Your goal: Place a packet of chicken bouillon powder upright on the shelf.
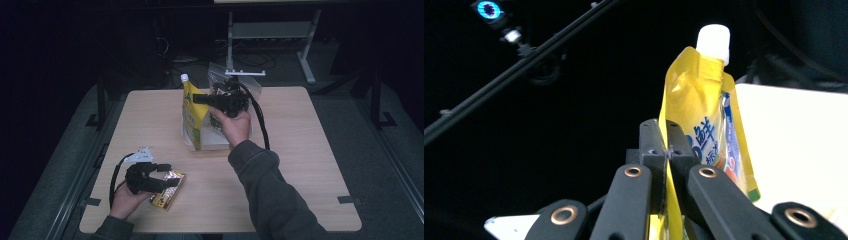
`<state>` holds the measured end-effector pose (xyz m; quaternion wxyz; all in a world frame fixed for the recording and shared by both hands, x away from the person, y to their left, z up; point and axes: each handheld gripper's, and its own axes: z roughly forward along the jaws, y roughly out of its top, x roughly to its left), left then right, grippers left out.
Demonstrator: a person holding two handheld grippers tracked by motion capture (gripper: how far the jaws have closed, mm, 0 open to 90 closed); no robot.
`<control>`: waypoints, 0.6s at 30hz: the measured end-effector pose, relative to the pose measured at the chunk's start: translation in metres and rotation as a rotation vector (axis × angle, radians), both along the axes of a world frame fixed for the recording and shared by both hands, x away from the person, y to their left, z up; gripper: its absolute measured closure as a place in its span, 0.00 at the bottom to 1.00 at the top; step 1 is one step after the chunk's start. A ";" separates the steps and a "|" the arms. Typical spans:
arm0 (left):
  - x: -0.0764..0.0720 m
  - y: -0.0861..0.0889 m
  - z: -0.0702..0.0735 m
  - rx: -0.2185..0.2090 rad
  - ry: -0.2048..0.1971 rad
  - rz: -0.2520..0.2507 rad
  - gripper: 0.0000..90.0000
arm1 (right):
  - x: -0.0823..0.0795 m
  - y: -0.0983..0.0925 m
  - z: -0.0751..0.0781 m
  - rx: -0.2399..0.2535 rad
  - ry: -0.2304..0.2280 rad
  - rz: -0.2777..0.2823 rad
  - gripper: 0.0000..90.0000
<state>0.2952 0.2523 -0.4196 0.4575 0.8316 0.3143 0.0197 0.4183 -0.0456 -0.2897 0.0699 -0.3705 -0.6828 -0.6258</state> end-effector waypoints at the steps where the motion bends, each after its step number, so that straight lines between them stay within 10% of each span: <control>1: 0.000 0.001 0.000 0.000 0.000 0.000 0.31 | 0.001 0.001 0.000 -0.001 0.000 -0.003 0.99; 18: 0.003 0.003 -0.004 0.017 0.006 0.013 0.31 | 0.020 0.030 -0.010 -0.049 -0.045 -0.101 0.99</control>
